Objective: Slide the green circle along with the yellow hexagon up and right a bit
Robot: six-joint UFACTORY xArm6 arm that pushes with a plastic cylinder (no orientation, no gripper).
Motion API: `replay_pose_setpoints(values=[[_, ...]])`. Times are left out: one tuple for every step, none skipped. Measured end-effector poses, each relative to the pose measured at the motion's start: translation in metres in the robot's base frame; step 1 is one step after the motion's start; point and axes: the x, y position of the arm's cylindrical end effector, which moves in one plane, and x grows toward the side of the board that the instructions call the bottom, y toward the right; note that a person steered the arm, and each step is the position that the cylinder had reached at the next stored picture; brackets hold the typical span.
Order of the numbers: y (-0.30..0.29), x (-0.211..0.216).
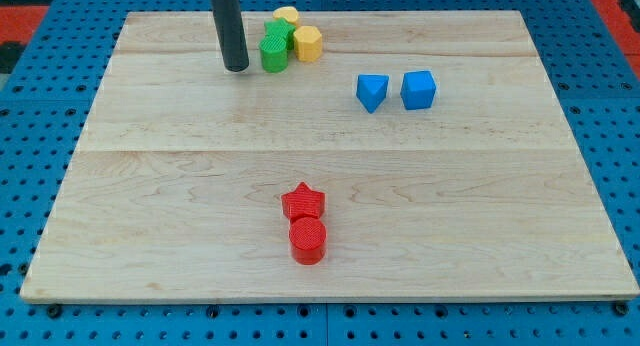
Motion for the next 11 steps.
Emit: replay_pose_setpoints(values=[[0.014, 0.0], [0.014, 0.0], [0.015, 0.0], [0.033, 0.0], [0.05, -0.019], [0.06, -0.031], [0.085, -0.029], [0.096, -0.017], [0.099, -0.019], [0.111, 0.002], [0.153, 0.01]])
